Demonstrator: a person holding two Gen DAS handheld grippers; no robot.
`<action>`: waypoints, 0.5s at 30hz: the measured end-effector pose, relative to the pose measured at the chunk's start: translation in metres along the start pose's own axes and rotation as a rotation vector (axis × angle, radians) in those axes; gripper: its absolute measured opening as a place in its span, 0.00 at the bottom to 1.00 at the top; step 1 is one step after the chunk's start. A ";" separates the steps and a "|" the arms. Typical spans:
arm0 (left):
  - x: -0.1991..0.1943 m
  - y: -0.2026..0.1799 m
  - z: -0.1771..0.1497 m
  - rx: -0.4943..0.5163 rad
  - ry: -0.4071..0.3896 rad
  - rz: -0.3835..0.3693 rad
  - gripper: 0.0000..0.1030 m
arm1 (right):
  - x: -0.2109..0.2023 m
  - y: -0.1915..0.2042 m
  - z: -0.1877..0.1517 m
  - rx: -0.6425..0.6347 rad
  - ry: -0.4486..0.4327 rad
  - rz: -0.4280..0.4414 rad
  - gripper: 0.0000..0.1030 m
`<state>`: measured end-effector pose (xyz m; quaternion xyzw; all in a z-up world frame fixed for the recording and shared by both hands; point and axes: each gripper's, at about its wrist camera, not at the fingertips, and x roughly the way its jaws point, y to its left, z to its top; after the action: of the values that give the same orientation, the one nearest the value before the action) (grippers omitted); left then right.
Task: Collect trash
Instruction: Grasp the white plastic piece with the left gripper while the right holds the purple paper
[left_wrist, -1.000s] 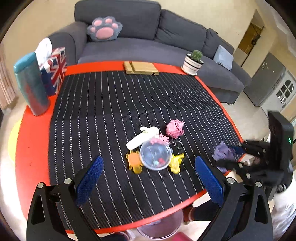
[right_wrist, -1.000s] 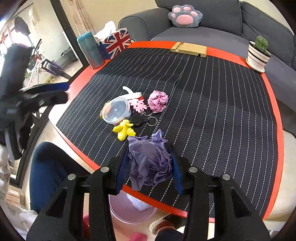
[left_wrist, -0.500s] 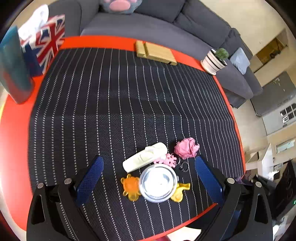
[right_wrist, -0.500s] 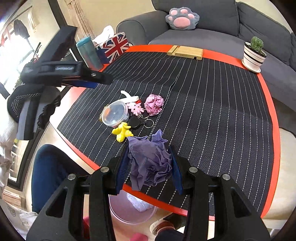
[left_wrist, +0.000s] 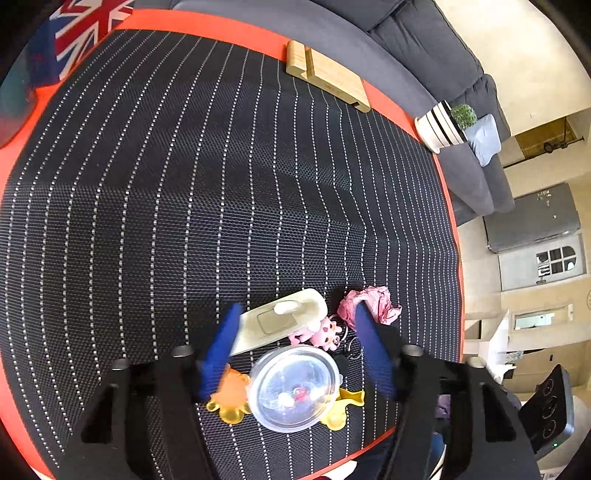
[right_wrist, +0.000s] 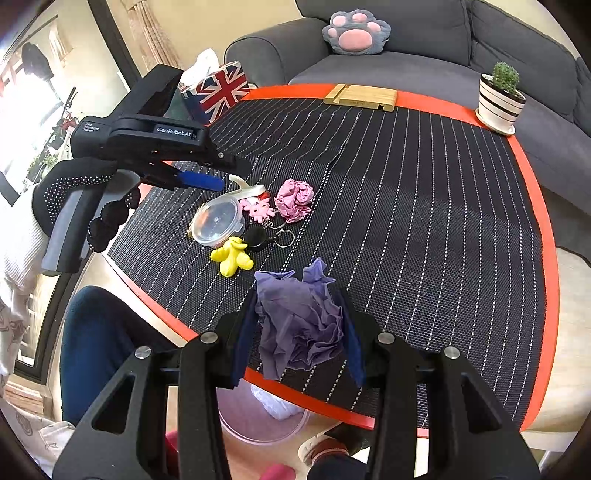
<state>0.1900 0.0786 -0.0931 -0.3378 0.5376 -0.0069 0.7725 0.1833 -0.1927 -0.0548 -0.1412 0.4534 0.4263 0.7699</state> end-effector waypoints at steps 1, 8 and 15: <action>0.000 -0.001 0.000 0.002 0.001 0.001 0.46 | 0.001 0.000 0.000 0.000 0.002 0.000 0.41; 0.002 -0.005 0.001 0.009 -0.003 0.005 0.23 | 0.006 0.001 0.000 -0.002 0.010 0.004 0.41; 0.004 -0.004 0.005 0.010 -0.013 0.012 0.13 | 0.005 0.002 0.000 -0.002 0.009 0.001 0.41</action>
<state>0.1971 0.0770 -0.0935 -0.3308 0.5347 -0.0030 0.7776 0.1829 -0.1892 -0.0592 -0.1438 0.4565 0.4266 0.7675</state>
